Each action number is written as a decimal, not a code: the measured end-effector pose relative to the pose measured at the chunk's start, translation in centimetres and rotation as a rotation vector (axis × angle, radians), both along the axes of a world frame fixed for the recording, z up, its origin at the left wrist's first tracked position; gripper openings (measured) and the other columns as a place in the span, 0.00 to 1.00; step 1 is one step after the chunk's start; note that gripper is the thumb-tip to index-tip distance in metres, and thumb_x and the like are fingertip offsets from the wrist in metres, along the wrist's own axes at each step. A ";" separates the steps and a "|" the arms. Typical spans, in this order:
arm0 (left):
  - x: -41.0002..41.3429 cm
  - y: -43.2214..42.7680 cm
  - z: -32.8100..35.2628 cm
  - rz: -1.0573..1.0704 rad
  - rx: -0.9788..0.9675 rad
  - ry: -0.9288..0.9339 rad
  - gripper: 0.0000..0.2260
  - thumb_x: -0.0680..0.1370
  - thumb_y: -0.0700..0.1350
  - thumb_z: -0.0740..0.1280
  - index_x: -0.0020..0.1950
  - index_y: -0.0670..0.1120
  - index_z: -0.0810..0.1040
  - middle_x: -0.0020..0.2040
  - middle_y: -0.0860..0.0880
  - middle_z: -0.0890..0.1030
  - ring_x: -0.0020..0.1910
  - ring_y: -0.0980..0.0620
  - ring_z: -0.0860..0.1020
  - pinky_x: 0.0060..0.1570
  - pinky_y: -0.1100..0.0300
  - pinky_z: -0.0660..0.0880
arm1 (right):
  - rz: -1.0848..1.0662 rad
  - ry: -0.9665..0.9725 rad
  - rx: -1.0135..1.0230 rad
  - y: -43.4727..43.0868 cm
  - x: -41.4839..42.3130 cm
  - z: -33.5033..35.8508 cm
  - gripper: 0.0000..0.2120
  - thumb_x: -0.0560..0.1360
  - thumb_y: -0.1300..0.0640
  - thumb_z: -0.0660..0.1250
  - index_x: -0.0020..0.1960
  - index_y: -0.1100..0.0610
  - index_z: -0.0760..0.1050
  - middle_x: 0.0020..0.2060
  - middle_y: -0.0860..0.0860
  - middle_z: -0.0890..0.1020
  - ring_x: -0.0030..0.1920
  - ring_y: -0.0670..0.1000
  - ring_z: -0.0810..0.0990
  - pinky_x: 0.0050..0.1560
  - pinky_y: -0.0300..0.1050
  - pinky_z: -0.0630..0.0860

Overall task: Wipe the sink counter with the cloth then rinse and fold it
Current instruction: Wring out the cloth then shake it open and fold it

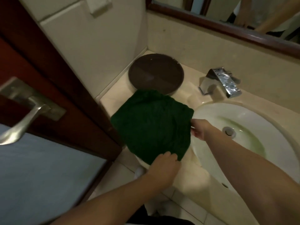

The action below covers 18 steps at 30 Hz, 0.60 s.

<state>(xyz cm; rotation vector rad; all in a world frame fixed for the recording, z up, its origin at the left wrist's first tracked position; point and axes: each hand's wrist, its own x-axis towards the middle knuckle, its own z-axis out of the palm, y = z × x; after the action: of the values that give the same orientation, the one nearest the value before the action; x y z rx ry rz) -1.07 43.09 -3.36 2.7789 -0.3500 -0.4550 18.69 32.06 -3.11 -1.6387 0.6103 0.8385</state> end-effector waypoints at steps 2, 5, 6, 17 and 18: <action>-0.1 0.7 0.3 0.143 -0.178 0.086 0.04 0.78 0.40 0.62 0.48 0.43 0.76 0.48 0.45 0.77 0.48 0.48 0.73 0.43 0.59 0.66 | -0.001 0.009 0.012 0.0 -0.3 0.1 0.11 0.82 0.59 0.61 0.60 0.64 0.75 0.52 0.60 0.81 0.47 0.53 0.81 0.44 0.42 0.79; -0.4 2.8 2.2 0.418 -0.481 0.204 0.06 0.79 0.40 0.63 0.54 0.43 0.77 0.49 0.48 0.78 0.47 0.54 0.74 0.47 0.64 0.69 | 0.030 -0.030 -0.089 0.2 0.1 1.8 0.11 0.81 0.59 0.61 0.60 0.63 0.74 0.40 0.54 0.76 0.33 0.48 0.72 0.28 0.39 0.68; -0.6 3.7 2.8 0.510 -0.581 0.197 0.06 0.79 0.40 0.64 0.54 0.46 0.77 0.48 0.51 0.78 0.46 0.57 0.75 0.48 0.66 0.70 | 0.042 -0.057 -0.122 0.3 0.5 2.5 0.09 0.80 0.58 0.61 0.58 0.61 0.74 0.39 0.53 0.74 0.32 0.47 0.69 0.29 0.39 0.64; -1.8 17.9 3.9 1.250 -1.072 -0.062 0.12 0.78 0.35 0.64 0.46 0.53 0.78 0.47 0.50 0.79 0.47 0.52 0.77 0.47 0.58 0.70 | 0.170 -0.179 -0.005 14.6 4.1 11.1 0.02 0.79 0.61 0.65 0.49 0.57 0.71 0.35 0.51 0.75 0.26 0.43 0.75 0.21 0.33 0.72; -1.4 19.0 3.5 1.284 -1.072 -0.089 0.12 0.78 0.35 0.63 0.46 0.52 0.78 0.47 0.50 0.79 0.48 0.51 0.77 0.47 0.59 0.71 | 0.149 -0.170 0.035 16.3 4.2 11.2 0.03 0.79 0.61 0.65 0.51 0.58 0.71 0.37 0.52 0.75 0.29 0.44 0.77 0.25 0.34 0.76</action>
<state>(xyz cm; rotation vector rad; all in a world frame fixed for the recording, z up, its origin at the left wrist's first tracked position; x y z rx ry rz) -2.48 62.09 0.18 1.4824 0.8834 0.1735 22.86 48.38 8.11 -1.7189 0.3559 0.8020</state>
